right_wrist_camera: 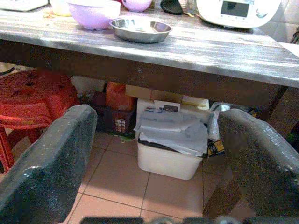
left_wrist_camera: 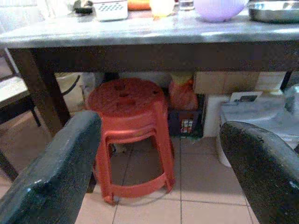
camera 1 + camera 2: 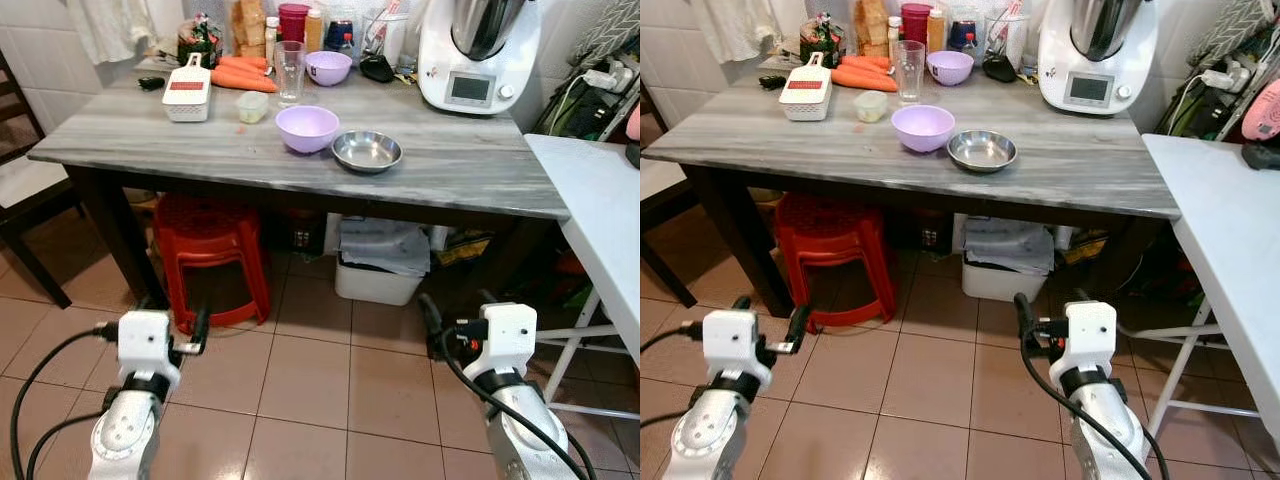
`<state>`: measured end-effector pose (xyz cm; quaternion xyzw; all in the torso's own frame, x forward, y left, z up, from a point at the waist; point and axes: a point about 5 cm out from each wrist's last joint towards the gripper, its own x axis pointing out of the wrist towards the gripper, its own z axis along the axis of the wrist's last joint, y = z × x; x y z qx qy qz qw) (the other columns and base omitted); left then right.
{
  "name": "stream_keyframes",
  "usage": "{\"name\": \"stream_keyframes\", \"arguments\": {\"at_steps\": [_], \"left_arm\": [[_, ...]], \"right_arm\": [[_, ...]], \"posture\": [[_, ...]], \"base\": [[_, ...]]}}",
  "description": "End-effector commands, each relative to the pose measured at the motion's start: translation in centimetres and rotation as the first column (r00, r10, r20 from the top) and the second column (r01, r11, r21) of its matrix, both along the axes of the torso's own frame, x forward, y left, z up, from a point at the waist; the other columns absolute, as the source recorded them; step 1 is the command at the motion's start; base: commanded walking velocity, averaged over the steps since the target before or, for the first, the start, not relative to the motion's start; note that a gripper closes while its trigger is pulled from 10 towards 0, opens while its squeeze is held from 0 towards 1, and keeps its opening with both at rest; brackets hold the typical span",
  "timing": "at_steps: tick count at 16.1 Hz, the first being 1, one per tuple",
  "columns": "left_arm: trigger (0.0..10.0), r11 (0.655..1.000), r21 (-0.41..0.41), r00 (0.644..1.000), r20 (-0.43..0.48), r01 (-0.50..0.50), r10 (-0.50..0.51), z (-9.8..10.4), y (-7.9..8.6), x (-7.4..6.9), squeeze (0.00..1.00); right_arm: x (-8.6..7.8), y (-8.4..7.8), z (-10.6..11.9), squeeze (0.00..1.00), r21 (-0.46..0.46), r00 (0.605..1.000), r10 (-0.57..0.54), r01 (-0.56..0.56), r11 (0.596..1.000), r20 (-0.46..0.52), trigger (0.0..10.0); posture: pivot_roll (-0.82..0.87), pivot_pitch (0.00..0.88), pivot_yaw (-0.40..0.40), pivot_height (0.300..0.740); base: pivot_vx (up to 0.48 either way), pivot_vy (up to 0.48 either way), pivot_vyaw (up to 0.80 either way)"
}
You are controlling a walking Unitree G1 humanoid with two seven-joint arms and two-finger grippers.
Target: Setting the table
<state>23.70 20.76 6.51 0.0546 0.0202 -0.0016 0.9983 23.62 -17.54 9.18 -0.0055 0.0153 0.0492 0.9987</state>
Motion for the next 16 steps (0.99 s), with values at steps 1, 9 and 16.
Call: {"name": "stream_keyframes", "arguments": {"at_steps": [1,9,16], "left_arm": [[10.0,1.000,0.003,1.000,0.011,0.020,-0.021,0.4,-0.5,0.3,0.00],[10.0,0.998,-0.020,0.998,0.008,0.065,-0.065,0.4,-1.9,0.8,0.00],[10.0,0.997,-0.022,0.997,0.001,0.071,-0.071,0.3,-2.2,0.8,0.00]], "right_arm": [[0.2,-0.2,0.1,0.00,-0.004,1.000,-0.013,0.013,1.000,0.005,10.0],[0.5,-0.6,0.1,0.00,-0.015,1.000,-0.021,0.021,1.000,0.004,10.0],[0.6,-0.4,0.1,0.00,-0.022,1.000,-0.015,0.015,1.000,0.005,10.0]], "posture": [[0.02,0.000,-0.050,0.740],[0.01,0.000,-0.051,0.740],[0.01,0.000,-0.050,0.740]], "base": [[0.000,0.000,0.00],[0.000,0.000,-0.20],[0.000,-0.070,0.00]]}}
